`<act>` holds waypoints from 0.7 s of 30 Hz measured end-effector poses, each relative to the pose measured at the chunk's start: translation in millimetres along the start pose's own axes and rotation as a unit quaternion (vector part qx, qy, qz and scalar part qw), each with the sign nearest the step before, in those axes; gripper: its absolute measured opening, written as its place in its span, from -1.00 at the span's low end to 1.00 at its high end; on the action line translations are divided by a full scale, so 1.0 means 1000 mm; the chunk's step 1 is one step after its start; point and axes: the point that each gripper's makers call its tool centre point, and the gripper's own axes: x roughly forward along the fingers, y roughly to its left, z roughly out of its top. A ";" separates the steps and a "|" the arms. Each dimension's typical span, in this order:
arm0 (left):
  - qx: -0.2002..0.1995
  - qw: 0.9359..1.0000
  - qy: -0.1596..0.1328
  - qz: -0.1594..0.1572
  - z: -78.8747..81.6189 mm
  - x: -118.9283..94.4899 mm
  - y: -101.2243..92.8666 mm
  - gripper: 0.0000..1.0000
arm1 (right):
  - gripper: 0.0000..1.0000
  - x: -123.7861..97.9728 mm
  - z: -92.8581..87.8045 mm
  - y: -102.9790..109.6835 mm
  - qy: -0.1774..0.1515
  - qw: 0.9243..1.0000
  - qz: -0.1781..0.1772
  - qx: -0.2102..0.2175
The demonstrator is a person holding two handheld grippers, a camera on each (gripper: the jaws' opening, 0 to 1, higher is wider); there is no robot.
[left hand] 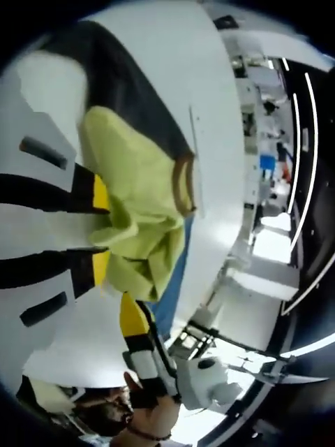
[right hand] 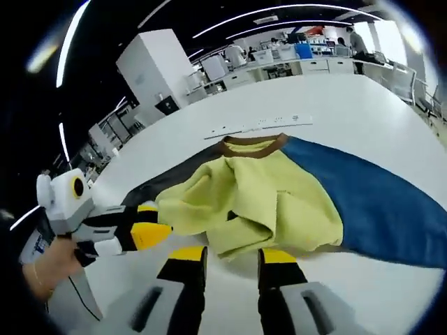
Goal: Fold the garment on the visible template until the final outline fits inside the template.
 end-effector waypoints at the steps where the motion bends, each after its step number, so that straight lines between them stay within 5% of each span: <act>1: -0.001 1.000 0.001 -0.004 0.000 0.001 0.000 -0.89 | -0.61 0.000 0.001 0.000 -0.003 1.000 -0.002 0.002; 8: 0.011 1.000 0.012 0.000 -0.004 -0.001 0.002 -0.97 | -1.00 0.005 0.008 -0.002 -0.029 0.999 -0.001 0.025; 21: 0.046 0.999 -0.009 0.007 0.022 -0.023 0.006 -1.00 | -1.00 -0.023 0.034 -0.007 -0.066 0.998 -0.002 -0.009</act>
